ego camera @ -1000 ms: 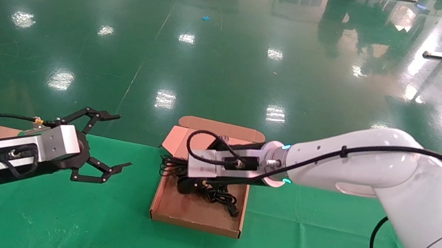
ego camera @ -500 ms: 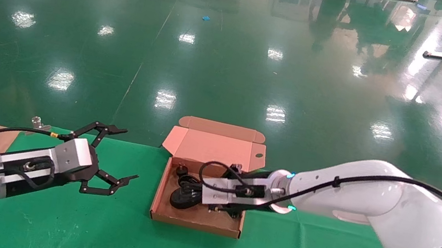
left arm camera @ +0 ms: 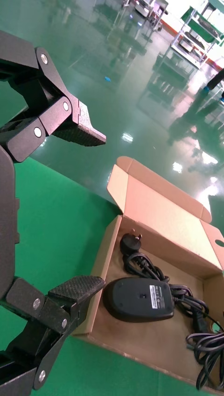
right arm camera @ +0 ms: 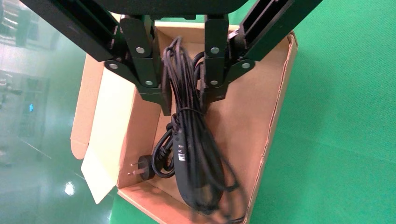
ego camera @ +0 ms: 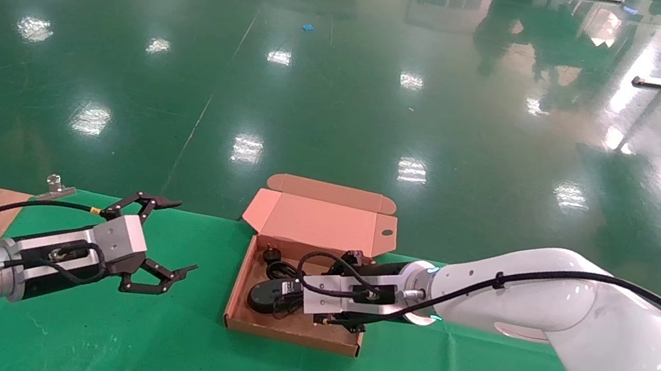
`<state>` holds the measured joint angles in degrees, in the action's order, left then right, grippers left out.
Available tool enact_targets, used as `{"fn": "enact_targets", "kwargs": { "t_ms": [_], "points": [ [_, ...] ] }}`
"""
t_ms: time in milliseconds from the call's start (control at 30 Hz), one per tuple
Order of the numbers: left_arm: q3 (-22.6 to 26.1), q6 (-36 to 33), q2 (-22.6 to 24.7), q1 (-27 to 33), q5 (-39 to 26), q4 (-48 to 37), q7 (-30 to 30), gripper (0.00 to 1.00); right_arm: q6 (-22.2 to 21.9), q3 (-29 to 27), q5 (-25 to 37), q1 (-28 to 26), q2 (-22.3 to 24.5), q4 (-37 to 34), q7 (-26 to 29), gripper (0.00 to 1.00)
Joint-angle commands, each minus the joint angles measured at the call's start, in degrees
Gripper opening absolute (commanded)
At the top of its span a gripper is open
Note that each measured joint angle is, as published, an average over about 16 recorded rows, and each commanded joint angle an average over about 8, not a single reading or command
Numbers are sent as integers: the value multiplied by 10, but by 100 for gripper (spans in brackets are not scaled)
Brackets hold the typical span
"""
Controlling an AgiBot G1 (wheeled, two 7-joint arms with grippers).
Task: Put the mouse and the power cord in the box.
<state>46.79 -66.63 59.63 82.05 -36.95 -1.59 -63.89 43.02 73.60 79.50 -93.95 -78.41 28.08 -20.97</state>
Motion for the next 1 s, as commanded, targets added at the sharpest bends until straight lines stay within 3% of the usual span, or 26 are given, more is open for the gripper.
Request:
{"fn": "enact_targets", "kwargs": {
  "t_ms": [33,800,1000],
  "points": [
    [0,2,0,0,0,0,0,100,0,0,0,0,0,0,0,100],
    [0,-9,-3,1,0,6,2,100,6,-9,1,0,3,3,3,100],
    [-17,-20,-17,-10,-3,47,43,100,34,-46,-23,21,31,33,23,100]
  ]
}}
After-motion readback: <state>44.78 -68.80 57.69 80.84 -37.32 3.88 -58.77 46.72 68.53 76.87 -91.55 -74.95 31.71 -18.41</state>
